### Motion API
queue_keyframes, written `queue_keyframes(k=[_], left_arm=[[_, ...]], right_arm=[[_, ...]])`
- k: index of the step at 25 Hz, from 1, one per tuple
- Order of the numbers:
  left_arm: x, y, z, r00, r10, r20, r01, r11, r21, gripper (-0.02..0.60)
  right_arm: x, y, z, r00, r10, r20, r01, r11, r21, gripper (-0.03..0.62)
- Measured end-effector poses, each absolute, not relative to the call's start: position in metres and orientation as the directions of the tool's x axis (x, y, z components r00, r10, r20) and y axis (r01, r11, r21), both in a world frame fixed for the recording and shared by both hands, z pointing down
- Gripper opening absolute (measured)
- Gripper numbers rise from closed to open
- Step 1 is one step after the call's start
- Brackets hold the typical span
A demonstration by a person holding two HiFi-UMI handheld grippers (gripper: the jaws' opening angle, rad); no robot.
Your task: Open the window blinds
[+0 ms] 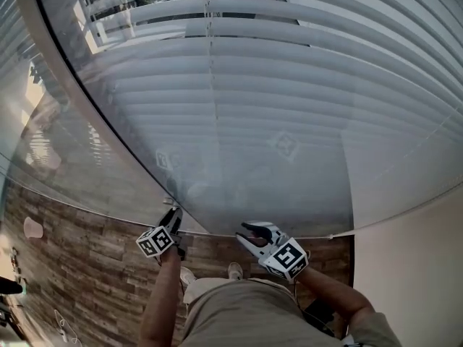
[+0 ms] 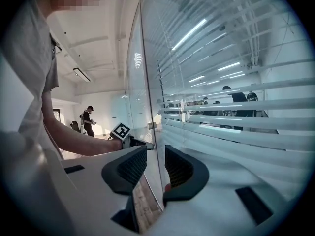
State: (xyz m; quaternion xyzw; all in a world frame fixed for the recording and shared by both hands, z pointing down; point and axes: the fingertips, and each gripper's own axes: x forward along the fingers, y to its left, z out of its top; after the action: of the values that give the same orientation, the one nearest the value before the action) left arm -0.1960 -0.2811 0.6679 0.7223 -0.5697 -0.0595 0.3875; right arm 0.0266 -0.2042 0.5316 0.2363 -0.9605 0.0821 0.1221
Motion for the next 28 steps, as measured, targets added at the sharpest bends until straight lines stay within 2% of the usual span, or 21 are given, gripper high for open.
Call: queue_keyframes(k=[6,10,14,16,20,22,28], left_arm=[[-0.195,-0.283,0.659,0.419,-0.877,0.234,-0.527,-0.025,0.849,0.133],[-0.196,-0.283,0.657,0.454,-0.874,0.172,-0.382,-0.016,0.924,0.133],[-0.193,-0.279,0.663,0.446,-0.891,0.082,-0.172,0.004,0.985,0.133],[-0.194,-0.279,0.667,0.438,-0.897,0.055,-0.126,0.0,0.992,0.133],[-0.196,-0.28,0.667,0.439,-0.897,0.048,-0.125,-0.008,0.992,0.133],[-0.196,-0.28,0.667,0.442,-0.895,0.064,-0.177,-0.017,0.984,0.133],[-0.199,-0.272,0.639,0.395,-0.892,0.219,-0.596,-0.067,0.8,0.166]], right_arm=[[0.025,-0.205,0.523,-0.861,-0.43,0.272,-0.469,0.878,-0.094,0.121],[0.024,-0.203,0.521,-0.861,-0.428,0.276,-0.467,0.879,-0.095,0.121],[0.028,-0.198,0.524,-0.86,-0.43,0.274,-0.468,0.879,-0.089,0.121],[0.027,-0.198,0.528,-0.86,-0.43,0.275,-0.468,0.879,-0.087,0.121],[0.025,-0.196,0.528,-0.858,-0.433,0.276,-0.471,0.878,-0.084,0.121],[0.025,-0.195,0.528,-0.857,-0.434,0.277,-0.472,0.877,-0.087,0.121],[0.024,-0.195,0.526,-0.854,-0.435,0.285,-0.474,0.877,-0.084,0.121]])
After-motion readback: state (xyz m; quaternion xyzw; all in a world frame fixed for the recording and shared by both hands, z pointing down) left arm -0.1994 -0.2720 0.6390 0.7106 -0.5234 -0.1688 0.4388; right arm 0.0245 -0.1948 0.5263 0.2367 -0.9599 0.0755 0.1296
